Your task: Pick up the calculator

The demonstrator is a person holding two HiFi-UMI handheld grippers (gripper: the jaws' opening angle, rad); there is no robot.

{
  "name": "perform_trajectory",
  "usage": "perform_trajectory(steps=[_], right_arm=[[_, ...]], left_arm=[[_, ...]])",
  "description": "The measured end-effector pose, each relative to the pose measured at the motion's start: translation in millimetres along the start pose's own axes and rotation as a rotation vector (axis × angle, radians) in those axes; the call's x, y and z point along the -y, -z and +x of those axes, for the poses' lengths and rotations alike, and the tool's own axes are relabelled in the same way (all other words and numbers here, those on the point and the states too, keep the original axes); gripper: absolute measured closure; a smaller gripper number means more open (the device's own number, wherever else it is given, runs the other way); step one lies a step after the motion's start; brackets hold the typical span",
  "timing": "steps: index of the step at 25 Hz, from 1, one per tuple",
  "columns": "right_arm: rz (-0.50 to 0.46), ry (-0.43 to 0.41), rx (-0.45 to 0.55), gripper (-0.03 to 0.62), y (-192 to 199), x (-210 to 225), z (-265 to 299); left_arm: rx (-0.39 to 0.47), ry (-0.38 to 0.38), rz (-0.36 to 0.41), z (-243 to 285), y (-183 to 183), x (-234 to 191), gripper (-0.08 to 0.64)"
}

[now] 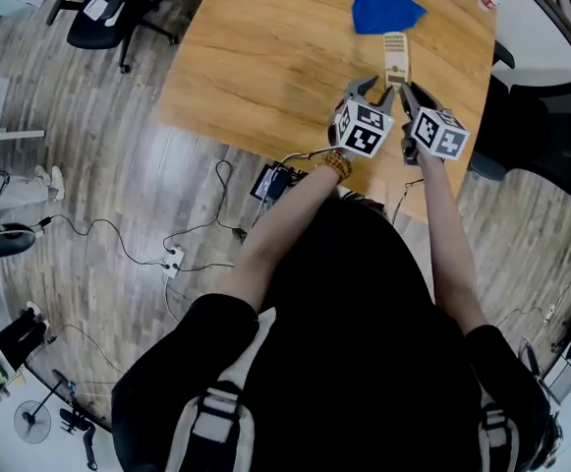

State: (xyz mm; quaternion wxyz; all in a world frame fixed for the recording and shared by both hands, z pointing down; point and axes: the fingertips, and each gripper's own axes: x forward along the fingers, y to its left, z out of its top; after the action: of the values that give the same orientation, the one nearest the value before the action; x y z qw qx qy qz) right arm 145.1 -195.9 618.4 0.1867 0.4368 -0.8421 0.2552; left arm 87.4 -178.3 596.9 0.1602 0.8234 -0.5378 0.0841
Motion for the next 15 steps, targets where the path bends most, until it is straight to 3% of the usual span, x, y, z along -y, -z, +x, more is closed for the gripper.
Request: perform_trajectory(steps=[6, 15], right_arm=[[-0.064, 0.025, 0.099, 0.512, -31, 2, -19], [-0.121, 0.046, 0.227, 0.512, -79, -1, -46]], left_arm=[[0.111, -0.027, 0.068, -8, -35, 13, 0.431], [0.327, -0.027, 0.133, -32, -126, 33, 0.448]])
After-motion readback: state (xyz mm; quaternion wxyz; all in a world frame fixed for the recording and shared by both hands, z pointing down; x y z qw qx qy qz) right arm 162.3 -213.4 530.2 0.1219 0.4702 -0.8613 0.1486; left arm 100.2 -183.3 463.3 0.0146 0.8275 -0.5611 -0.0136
